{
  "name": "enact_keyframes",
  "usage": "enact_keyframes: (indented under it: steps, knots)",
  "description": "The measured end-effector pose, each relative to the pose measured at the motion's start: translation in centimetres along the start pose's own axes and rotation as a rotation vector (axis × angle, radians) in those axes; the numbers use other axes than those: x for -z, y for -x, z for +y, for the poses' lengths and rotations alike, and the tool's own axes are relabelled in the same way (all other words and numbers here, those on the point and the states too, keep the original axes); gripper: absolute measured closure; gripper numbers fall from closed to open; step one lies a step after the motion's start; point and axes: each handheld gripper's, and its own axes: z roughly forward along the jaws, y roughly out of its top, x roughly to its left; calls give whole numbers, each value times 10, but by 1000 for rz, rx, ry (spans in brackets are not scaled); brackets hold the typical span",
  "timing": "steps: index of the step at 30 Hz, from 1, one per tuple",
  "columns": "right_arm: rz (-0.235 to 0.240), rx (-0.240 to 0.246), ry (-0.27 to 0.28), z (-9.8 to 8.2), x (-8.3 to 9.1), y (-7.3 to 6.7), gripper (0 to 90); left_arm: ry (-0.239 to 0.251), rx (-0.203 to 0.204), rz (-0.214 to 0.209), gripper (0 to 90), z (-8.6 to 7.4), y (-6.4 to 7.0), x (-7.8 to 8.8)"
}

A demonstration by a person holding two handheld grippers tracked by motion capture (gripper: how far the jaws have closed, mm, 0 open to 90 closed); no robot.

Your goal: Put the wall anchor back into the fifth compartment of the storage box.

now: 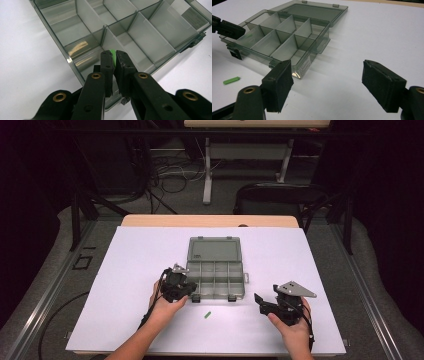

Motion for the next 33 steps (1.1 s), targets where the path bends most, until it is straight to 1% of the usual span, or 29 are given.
enact_keyframes:
  steps: [13,15,17,19,20,21,22,24,25,26,29,30,32,33]
  knots:
    - [1,1,0,0,0,0,238,0,-5,4,844,0,-2,0]
    - [1,1,1,0,0,0,238,4,5,0,843,0,-1,0]
    - [1,1,0,0,0,0,238,0,0,-3,842,0,-2,1]
    - [1,0,1,0,0,0,238,3,4,-5,841,0,-2,1]
    - [1,2,2,0,0,0,238,0,-3,-6,836,0,-3,2]
    - [1,2,2,0,0,0,238,5,2,-6,825,0,-2,2]
    - [4,4,-17,1,2,0,238,7,-1,-9,815,0,-3,3]
    - [4,4,-18,1,2,0,238,9,0,-17,786,0,-2,5]
    - [2,2,-2,0,0,0,238,18,2,-15,773,0,-2,5]
    - [4,4,-16,1,2,0,238,22,4,-17,753,0,-3,7]
    - [4,3,-17,1,2,0,238,35,9,-30,656,0,-4,10]
    - [3,2,-18,1,2,0,238,36,13,-31,653,-1,-3,11]
    - [3,3,-17,1,2,0,237,45,9,-35,617,-1,-4,13]
    - [5,3,-17,1,2,0,238,52,17,-36,597,-2,-4,13]
